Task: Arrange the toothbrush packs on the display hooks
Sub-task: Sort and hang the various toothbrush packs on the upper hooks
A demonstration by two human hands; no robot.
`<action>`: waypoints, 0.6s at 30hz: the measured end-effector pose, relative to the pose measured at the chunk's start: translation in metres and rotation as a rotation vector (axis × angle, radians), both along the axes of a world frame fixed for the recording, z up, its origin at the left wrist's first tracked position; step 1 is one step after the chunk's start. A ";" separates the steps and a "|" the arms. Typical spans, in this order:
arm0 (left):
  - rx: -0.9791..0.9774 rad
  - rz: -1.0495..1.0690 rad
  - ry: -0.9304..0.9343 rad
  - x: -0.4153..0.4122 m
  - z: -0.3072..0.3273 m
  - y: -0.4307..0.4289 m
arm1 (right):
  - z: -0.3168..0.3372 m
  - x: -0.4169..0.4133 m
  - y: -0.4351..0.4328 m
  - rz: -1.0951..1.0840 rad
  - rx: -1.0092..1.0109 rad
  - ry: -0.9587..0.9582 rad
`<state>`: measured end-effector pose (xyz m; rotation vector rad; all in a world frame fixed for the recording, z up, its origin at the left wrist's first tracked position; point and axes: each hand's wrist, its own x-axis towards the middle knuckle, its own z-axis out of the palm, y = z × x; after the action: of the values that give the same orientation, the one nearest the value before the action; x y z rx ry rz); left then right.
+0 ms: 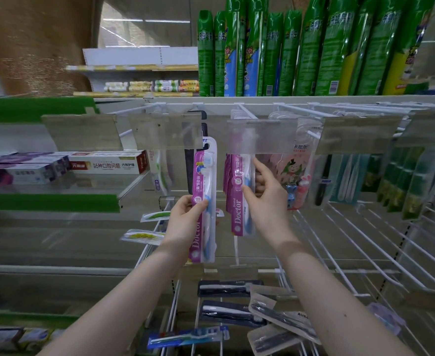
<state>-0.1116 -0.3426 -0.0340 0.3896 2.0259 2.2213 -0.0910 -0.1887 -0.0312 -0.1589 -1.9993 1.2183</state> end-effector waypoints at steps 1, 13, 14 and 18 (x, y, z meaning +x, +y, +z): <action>0.003 0.003 -0.004 0.000 0.000 0.000 | -0.001 -0.001 0.000 -0.007 0.012 -0.008; -0.015 0.031 -0.027 0.002 -0.004 0.000 | -0.005 0.013 -0.001 -0.029 0.075 -0.129; -0.018 0.034 -0.025 0.002 -0.005 0.000 | -0.006 0.015 -0.002 -0.032 0.074 -0.138; -0.027 0.036 -0.012 0.005 -0.007 0.002 | -0.008 0.023 -0.011 -0.015 0.027 -0.132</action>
<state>-0.1066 -0.3405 -0.0412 0.3395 2.0711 2.2086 -0.0684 -0.1992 -0.0392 -0.2458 -2.1229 1.1985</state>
